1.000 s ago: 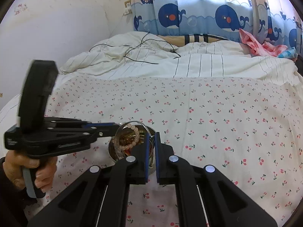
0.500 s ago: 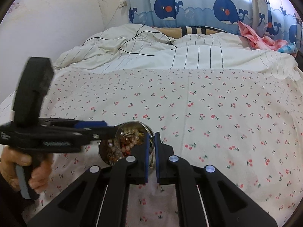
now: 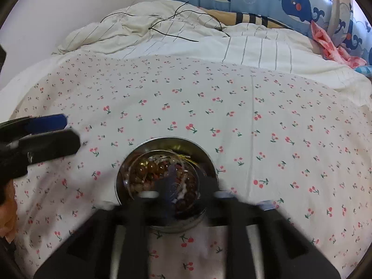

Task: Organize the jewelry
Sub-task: 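Lower both bracelets into the tin and open both grippers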

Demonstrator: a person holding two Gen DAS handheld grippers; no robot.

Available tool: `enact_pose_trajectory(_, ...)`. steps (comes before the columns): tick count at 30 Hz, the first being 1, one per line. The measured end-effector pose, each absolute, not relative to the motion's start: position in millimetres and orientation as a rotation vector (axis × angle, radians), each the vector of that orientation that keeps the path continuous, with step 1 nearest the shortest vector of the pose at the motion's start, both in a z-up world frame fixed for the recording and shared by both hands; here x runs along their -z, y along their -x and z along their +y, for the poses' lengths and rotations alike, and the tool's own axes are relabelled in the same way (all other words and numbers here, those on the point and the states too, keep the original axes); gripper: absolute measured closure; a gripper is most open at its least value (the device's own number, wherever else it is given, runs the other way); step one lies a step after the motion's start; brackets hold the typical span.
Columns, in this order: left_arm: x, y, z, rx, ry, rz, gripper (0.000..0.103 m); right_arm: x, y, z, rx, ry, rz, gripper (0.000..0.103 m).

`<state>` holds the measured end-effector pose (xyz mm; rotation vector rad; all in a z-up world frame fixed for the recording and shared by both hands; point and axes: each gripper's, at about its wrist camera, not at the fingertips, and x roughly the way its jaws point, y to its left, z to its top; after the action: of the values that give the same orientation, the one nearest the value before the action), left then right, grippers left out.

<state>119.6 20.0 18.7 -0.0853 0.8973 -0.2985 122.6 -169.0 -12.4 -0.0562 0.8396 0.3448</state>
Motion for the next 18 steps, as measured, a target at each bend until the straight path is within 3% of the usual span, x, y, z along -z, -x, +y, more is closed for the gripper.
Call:
enact_pose_trajectory(3, -10, -101, 15, 0.257, 0.017, 0.891, 0.013, -1, -104, -175, -0.314, 0.064, 0.774, 0.049)
enact_pose_trajectory(6, 0, -85, 15, 0.223, -0.013, 0.898, 0.010, -16, -72, -186, -0.248, 0.047, 0.687, 0.024)
enact_pose_trajectory(11, 13, -65, 20, 0.157, -0.011, 0.910, 0.008, -10, -21, -198, -0.158, 0.070, 0.673, 0.008)
enact_pose_trajectory(18, 14, -57, 21, 0.059, -0.008, 0.852, 0.008, 4, -16, -211, -0.126, 0.004, 0.724, 0.008)
